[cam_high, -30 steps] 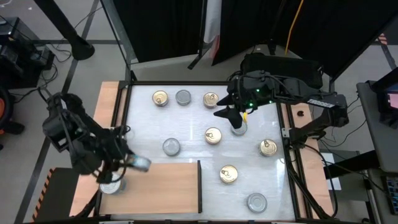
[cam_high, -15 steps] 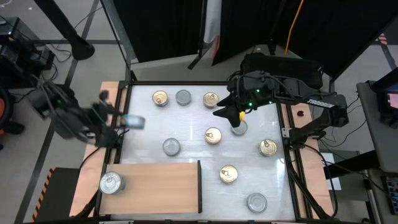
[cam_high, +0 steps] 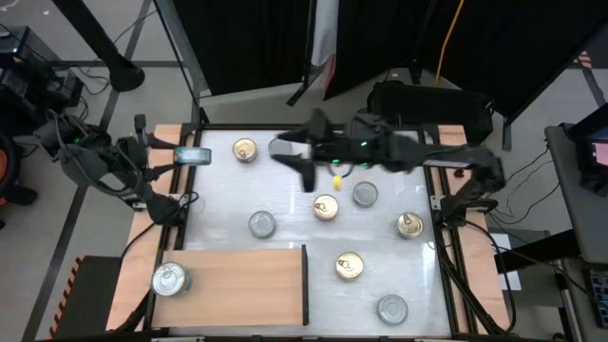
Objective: Stack canned seafood by type on shelf
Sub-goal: Stack the yellow blue tuna can on top of the yellow blue tuna can on the shelf
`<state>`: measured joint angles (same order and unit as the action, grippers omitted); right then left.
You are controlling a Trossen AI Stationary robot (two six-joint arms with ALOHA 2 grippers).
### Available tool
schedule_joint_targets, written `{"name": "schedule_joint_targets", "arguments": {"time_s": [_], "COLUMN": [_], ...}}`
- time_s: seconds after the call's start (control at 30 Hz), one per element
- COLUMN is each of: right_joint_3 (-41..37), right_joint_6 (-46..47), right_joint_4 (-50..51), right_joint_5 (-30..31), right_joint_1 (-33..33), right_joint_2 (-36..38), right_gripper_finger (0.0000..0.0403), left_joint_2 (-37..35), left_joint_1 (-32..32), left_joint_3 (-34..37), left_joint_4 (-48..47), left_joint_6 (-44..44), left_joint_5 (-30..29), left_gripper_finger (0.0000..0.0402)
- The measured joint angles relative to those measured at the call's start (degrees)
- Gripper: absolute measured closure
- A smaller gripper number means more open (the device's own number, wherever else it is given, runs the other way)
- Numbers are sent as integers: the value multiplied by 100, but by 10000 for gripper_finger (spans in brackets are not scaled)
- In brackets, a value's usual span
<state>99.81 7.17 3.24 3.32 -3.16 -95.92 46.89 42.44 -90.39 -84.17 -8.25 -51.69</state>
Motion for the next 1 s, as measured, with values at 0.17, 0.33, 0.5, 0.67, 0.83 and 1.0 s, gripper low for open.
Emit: {"name": "schedule_joint_targets", "arguments": {"time_s": [0.17,0.33,0.5,0.67,0.83,1.0], "right_joint_3": [289,1167,1712,1722,1722,1722], "right_joint_6": [-337,2735,5764,8393,9527,9980], "right_joint_4": [-1388,-1410,-1587,-1498,-1869,-2259], "right_joint_5": [87,-216,-952,-1618,-1703,-1705], "right_joint_1": [-41,-259,-546,-707,-698,-693], "right_joint_2": [-890,-1569,-2006,-2247,-2484,-2576], "right_gripper_finger": [130,124,124,124,124,124], "left_joint_2": [115,205,335,493,554,671], "left_joint_1": [0,1,2,0,0,0], "left_joint_3": [4,2,2,2,2,2], "left_joint_4": [341,1054,1337,1343,1321,1306], "left_joint_6": [1201,2216,3229,3932,4223,4449], "left_joint_5": [-429,-740,-850,-1512,-1627,-1623], "left_gripper_finger": [238,238,238,238,238,238]}}
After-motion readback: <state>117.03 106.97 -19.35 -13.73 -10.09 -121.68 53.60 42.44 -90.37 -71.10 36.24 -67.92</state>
